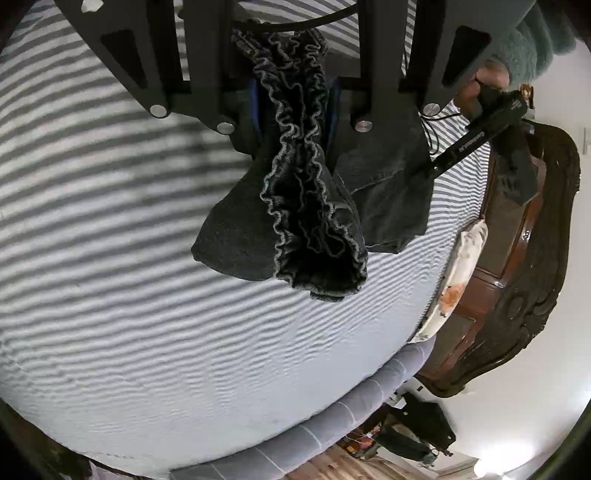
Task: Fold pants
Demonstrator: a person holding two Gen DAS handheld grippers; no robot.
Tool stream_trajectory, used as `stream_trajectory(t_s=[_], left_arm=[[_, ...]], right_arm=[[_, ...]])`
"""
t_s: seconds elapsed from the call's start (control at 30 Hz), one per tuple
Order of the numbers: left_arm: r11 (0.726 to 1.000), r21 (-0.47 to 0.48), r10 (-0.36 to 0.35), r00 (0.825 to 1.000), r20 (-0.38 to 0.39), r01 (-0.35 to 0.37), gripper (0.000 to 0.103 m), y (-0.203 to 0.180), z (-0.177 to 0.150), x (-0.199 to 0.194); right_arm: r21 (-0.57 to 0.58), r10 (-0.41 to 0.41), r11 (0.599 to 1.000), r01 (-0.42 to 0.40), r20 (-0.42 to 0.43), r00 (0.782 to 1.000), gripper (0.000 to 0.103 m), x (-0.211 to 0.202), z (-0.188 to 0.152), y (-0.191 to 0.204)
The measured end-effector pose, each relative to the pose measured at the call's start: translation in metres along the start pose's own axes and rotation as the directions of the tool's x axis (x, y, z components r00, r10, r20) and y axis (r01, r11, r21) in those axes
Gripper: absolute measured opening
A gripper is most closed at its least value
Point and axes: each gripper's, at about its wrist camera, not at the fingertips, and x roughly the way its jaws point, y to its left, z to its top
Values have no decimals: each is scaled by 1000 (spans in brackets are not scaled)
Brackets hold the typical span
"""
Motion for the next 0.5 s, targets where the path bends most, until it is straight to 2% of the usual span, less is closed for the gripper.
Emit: stream_trajectory(t_s=[0.23,0.4,0.5], left_arm=[[998,-5,57,995,80,-57,6,30,55,-17],[993,8,113,991,71,-114,7,48,92,-2],[988,22,153,987,45,-154,7,59,105,14]], right_arm=[[-4,52,999,-52,10,999,26,39,43,35],[14,57,998,-57,4,998,26,79,80,51],[10,24,1000,-24,-14,1000,26,103,95,53]])
